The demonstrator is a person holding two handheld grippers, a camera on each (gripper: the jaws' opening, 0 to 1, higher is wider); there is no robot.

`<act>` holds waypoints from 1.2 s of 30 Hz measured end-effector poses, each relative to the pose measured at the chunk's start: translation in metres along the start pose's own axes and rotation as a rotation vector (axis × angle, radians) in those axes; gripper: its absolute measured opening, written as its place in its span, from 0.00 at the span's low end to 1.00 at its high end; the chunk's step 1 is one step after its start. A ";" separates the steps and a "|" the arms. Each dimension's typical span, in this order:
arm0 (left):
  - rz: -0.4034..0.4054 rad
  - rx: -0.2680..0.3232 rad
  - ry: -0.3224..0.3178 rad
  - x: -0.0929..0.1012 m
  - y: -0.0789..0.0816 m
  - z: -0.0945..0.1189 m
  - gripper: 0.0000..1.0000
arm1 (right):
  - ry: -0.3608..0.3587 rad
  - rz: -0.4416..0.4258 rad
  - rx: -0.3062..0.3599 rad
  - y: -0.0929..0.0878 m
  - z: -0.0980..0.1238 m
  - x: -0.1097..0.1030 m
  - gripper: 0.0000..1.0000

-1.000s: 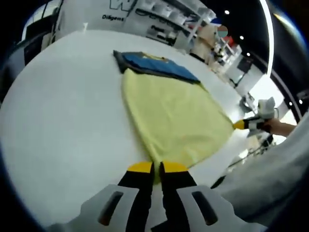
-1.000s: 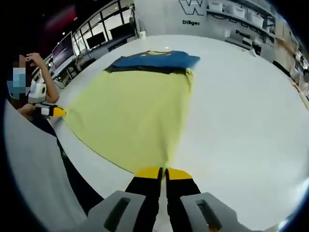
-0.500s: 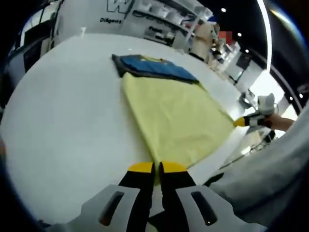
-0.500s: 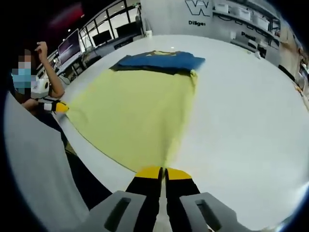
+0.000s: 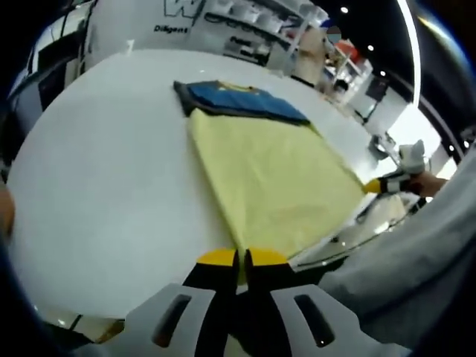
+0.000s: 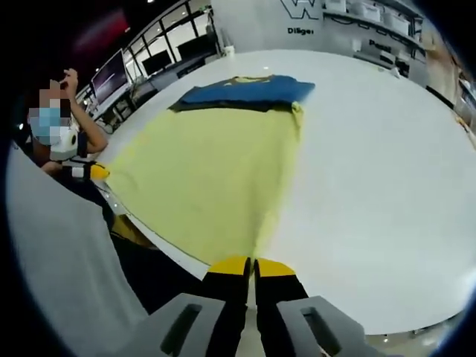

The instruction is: Fold the garment on the visible template until the final outline fits inside the template.

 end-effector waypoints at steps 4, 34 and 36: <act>0.005 0.027 -0.014 0.009 0.008 0.009 0.01 | 0.023 -0.024 0.010 0.006 0.004 -0.002 0.00; -0.143 0.343 -0.095 0.006 0.199 -0.006 0.01 | -0.028 -0.134 0.432 0.192 0.030 0.062 0.00; -0.170 0.335 -0.089 0.006 0.213 -0.009 0.01 | -0.031 -0.139 0.442 0.203 0.025 0.069 0.00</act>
Point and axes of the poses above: the point that each gripper's makers call its tool centre point, and the gripper's own axes: z roughly backward along the fingers, x roughly to its right, y roughly out of its top, the point moved 6 cm from there along z, roughly backward along the fingers, and after that the axes turned 7 degrees about z, right-handed, at the moved point
